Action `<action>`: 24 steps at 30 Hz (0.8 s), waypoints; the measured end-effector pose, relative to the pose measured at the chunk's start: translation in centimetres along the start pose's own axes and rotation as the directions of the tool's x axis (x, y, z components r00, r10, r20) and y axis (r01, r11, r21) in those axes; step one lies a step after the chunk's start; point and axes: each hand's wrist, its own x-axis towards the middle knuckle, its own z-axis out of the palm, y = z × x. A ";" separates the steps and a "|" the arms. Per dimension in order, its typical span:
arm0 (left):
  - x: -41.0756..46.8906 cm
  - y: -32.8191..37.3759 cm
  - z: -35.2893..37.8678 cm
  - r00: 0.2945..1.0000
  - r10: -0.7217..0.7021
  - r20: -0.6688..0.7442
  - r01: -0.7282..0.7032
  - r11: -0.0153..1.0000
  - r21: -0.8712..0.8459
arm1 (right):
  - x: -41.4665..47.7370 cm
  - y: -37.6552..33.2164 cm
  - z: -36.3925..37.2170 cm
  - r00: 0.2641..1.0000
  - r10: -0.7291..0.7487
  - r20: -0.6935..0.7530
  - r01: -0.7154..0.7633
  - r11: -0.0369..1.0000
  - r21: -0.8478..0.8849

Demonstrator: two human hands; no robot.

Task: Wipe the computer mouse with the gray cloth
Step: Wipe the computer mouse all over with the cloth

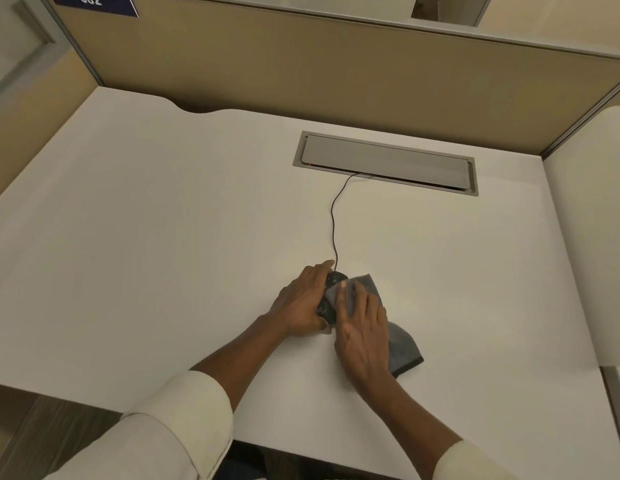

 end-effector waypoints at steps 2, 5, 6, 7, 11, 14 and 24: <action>0.0 0.0 0.0 1.000 -0.005 -0.002 0.005 1.000 0.000 | 1.7 0.2 -0.4 1.000 -0.004 -0.011 0.004 1.000 0.011; 0.1 0.0 0.0 1.000 -0.012 -0.007 0.012 1.000 -0.008 | 4.4 0.7 -0.8 1.000 -0.021 -0.007 0.021 1.000 0.013; 0.1 0.0 0.0 1.000 -0.011 -0.012 0.011 1.000 -0.018 | 5.2 0.9 -0.9 1.000 -0.026 -0.010 0.026 1.000 0.010; 0.1 0.0 0.0 1.000 -0.010 -0.015 0.009 1.000 -0.025 | 5.8 1.1 -1.0 0.999 -0.033 -0.014 0.033 0.999 0.010; 0.2 -0.1 0.0 1.000 -0.017 -0.009 0.017 1.000 -0.011 | 5.9 1.5 -1.3 0.998 -0.067 0.000 0.067 0.997 0.023; 0.2 0.0 -0.1 1.000 -0.021 0.010 0.021 1.000 0.019 | 3.6 1.3 -1.3 0.996 -0.091 0.006 0.090 0.995 0.036; -0.3 0.2 -0.5 1.000 0.010 -0.001 -0.010 1.000 -0.025 | -4.9 -0.9 1.1 0.997 -0.050 0.062 0.057 0.991 -0.118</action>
